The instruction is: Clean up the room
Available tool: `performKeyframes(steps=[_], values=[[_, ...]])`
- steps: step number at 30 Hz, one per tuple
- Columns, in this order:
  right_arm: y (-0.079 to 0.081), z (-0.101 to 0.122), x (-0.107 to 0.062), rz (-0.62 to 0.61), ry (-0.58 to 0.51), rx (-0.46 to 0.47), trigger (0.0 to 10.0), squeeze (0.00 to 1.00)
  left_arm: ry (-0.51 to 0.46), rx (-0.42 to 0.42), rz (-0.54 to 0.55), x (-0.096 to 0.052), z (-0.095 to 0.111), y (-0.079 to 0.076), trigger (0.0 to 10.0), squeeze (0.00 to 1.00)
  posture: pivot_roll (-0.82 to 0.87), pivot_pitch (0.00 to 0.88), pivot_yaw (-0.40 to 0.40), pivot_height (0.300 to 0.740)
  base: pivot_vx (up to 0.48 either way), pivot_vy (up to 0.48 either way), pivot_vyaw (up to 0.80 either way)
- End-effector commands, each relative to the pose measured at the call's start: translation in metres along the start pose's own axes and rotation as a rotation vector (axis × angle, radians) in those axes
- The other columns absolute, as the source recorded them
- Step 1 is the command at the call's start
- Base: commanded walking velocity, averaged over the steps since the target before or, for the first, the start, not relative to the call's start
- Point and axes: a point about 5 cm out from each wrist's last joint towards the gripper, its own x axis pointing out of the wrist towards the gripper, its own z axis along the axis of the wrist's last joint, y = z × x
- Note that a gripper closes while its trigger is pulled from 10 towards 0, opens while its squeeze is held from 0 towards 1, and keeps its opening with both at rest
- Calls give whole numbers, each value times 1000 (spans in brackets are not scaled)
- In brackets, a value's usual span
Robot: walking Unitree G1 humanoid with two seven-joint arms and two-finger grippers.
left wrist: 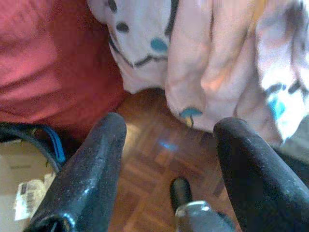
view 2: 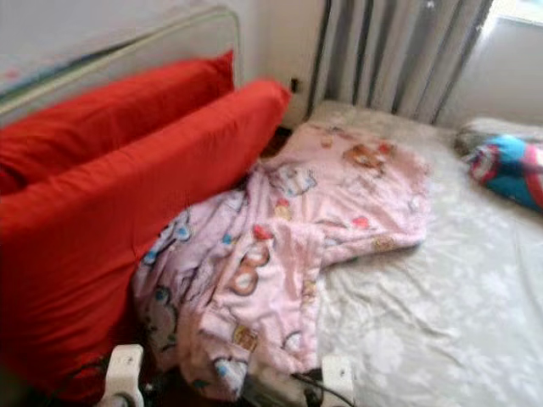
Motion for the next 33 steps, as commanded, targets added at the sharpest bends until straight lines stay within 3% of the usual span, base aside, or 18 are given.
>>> performKeyframes(steps=[1,19,28,33], values=[[-1,-2,0,-1,4,4,10000,0,40,5,12,-4,-13,5,10000,0,-44,44,-20,740,0,0,0],[4,3,0,6,-23,16,10000,0,27,-2,18,-4,-13,5,10000,0,-44,47,-20,740,0,0,0],[1,66,5,46,-272,50,10000,0,-167,-135,34,-7,0,5,10000,0,-51,48,-21,740,0,0,0],[-2,81,4,47,-331,48,10000,0,-212,-159,36,-9,2,4,10000,0,-58,42,-21,740,0,0,0]])
